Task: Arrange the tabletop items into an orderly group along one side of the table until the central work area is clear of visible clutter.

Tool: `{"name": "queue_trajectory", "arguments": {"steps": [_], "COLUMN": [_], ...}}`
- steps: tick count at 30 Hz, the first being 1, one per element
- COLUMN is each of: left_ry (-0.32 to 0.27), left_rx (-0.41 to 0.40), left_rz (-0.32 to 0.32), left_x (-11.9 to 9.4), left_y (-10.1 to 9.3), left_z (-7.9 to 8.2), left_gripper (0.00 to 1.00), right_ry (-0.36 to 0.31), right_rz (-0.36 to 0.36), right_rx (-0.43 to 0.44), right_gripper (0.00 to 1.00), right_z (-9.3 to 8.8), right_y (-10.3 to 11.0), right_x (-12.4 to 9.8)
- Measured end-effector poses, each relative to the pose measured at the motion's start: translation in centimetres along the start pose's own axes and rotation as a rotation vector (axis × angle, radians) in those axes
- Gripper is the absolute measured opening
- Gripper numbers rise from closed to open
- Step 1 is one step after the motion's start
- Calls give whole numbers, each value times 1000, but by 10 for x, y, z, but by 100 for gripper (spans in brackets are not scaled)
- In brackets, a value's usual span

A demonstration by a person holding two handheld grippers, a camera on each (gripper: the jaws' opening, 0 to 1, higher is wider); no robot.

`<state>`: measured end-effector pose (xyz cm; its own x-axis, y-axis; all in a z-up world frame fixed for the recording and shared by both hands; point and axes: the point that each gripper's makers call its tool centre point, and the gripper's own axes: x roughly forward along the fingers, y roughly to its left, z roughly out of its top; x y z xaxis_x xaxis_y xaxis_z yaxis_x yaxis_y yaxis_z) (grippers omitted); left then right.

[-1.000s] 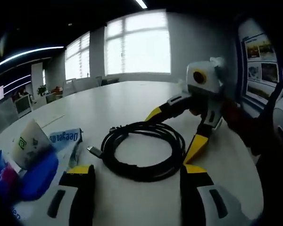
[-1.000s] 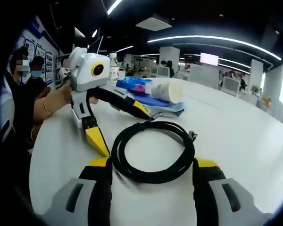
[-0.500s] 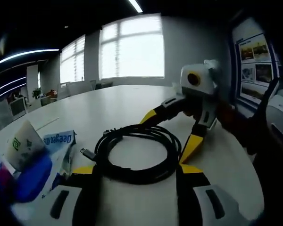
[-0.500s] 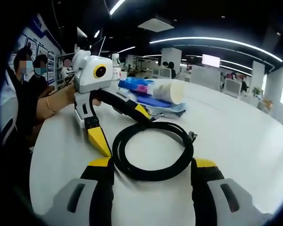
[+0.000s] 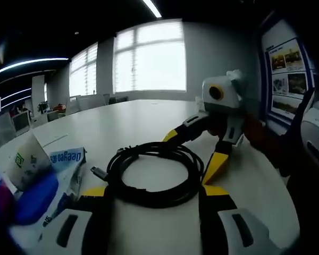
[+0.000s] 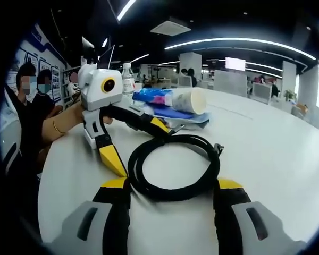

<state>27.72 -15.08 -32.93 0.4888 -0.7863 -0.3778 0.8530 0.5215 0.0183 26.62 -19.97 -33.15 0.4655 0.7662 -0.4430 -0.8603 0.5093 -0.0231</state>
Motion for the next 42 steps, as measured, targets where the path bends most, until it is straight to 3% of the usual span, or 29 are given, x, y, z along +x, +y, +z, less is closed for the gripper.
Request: {"name": "queue_trajectory", "arguments": {"steps": [15,42], "left_ry": [20,-20], "left_rx": [13,-49], "left_rz": [43,23], "left_x": [-1,-16], "left_y": [2,0], "left_z": [2,11], "left_gripper": [65,65], "right_ry": [8,-19], "right_rz": [7,18], "right_rx": [-5,16], "right_gripper": [54,52], "right_z": [1,16], "right_y": [-2,8], "right_x": [2,-6]}}
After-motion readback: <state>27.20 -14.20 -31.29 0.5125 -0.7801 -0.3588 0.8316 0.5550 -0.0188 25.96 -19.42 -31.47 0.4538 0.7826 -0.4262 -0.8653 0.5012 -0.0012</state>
